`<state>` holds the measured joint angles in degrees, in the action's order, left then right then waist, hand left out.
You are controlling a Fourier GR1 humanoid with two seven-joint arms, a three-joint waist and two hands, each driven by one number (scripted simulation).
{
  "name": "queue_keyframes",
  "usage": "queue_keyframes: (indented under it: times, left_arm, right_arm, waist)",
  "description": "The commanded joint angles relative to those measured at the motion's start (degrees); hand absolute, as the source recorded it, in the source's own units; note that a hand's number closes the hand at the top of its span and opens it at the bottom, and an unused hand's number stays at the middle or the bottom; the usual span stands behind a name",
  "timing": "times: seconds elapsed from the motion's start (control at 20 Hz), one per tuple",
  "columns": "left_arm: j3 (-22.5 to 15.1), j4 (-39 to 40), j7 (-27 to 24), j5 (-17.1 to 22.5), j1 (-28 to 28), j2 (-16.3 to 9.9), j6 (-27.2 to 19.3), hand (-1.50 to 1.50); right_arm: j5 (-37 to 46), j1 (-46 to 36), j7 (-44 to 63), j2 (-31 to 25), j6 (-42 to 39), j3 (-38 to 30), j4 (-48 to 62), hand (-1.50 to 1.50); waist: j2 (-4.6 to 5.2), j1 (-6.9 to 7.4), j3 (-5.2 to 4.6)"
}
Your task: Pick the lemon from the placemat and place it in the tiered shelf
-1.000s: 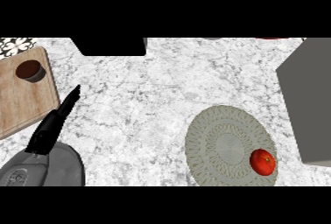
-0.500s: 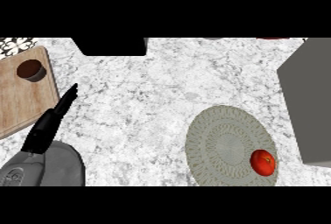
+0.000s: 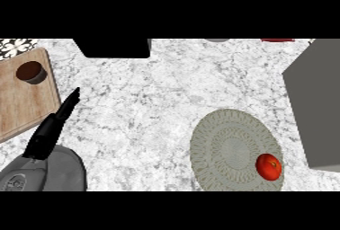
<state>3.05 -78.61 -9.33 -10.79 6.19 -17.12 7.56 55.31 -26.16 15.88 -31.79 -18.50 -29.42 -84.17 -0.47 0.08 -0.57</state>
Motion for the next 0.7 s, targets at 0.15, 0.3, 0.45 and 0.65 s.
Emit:
queue_keyframes:
  times: [0.15, 0.3, 0.45, 0.65]
  left_arm:
    - [-0.06, 2.54, -0.36, -1.32, 1.89, 1.11, -0.51, 0.00]
    - [-0.24, -2.24, 0.60, -0.77, -1.32, 0.74, 0.19, 0.00]
    - [0.39, -0.86, 0.56, -0.89, -0.54, 0.31, 0.04, 0.00]
    - [0.73, 1.24, -2.96, -0.85, -2.15, 0.96, -0.16, 0.00]
  right_arm:
    - [-7.64, 4.05, -5.98, 3.14, 5.31, -5.35, 0.82, -1.50]
    - [-11.86, 1.90, -7.73, 3.57, 8.26, -8.82, 0.38, -1.50]
    - [-15.86, -2.71, -4.72, 2.77, 9.27, -12.85, -4.23, -1.50]
    - [-19.39, -1.44, -1.77, -0.30, 9.41, -19.02, -9.37, -1.50]
  waist:
    - [0.48, -0.43, 0.58]
    - [0.29, -0.04, 0.62]
    - [0.05, -0.35, 0.59]
    - [0.09, -1.00, 0.51]
